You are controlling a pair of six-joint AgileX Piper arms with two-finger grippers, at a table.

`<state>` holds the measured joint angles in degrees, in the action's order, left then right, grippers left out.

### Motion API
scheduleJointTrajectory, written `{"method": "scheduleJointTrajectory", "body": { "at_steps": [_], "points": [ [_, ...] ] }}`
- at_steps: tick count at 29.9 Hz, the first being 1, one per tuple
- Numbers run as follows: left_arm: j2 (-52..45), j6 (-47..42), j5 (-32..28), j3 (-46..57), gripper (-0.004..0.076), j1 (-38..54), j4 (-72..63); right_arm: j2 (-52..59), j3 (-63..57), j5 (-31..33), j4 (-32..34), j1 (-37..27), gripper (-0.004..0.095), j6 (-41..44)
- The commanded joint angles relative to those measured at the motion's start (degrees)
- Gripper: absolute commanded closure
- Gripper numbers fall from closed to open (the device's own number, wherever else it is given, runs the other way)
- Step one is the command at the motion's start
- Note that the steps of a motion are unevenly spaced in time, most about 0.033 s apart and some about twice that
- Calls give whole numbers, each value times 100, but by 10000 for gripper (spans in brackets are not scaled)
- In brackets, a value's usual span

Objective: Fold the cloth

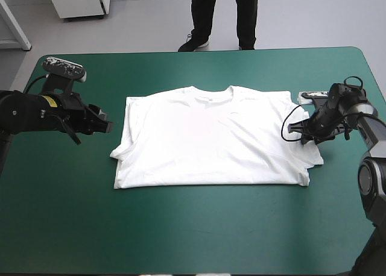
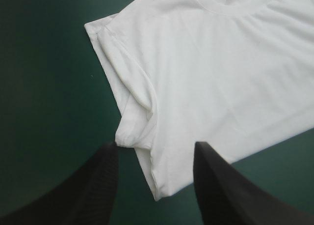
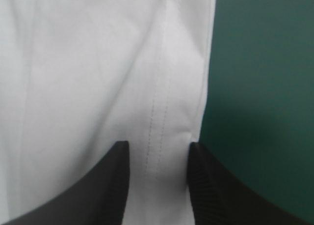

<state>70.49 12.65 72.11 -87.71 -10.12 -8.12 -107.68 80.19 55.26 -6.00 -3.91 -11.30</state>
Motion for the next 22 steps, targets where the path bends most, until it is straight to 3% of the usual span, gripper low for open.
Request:
{"method": "scheduleJointTrajectory", "body": {
  "at_steps": [1, 6, 13, 22],
  "points": [
    [-167, -57, -98, -176, 367, 4, -90, 131, 137, 4, -215, 6, 688, -109],
    [-188, -57, -98, -176, 381, 4, -109, 29, 137, 115, -393, 6, 930, -226],
    [-222, -57, -50, -176, 407, 4, -126, 114, 630, 921, -737, 6, 927, -292],
    [-443, -38, -4, -176, 407, 4, -126, 783, 1102, 1066, -1101, 130, 927, -276]
  ]
}}
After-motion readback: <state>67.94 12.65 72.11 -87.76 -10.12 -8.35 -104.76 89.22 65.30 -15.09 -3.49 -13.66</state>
